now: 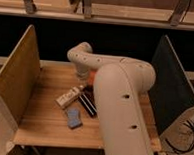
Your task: Drag the ceramic bowl in a circle
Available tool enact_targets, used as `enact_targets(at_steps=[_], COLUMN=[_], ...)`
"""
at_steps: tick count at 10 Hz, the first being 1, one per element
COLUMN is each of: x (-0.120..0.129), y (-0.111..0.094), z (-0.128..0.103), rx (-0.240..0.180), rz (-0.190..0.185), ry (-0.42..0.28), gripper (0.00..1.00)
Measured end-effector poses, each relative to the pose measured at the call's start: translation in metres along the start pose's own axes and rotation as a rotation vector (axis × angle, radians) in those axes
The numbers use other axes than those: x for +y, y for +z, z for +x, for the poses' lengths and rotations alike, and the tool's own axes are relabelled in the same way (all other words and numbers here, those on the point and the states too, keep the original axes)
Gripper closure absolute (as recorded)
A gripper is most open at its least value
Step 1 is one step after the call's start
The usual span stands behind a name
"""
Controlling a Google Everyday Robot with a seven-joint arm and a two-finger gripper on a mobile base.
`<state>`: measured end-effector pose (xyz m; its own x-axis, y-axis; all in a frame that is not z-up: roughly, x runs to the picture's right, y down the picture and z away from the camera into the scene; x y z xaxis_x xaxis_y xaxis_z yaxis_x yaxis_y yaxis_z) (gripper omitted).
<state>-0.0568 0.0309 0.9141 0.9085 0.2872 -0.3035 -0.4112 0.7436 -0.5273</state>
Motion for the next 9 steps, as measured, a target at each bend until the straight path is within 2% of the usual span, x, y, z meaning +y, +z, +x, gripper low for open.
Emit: enact_targets(at_steps=[1, 3, 5, 7, 9], x=[0.004, -0.001, -0.018, -0.048, -0.066], y=[0.0, -0.005, -0.01, -0.007, 0.0], z=[0.016, 0.046, 0.071, 0.079, 0.062], rx=[0.027, 0.083, 0.134, 0.154, 0.147], rz=[-0.008, -0.001, 0.02, 0.043, 0.057], ry=[0.023, 0.066, 0.106, 0.106, 0.067], gripper=[1.0, 1.0, 1.0, 1.0, 1.0])
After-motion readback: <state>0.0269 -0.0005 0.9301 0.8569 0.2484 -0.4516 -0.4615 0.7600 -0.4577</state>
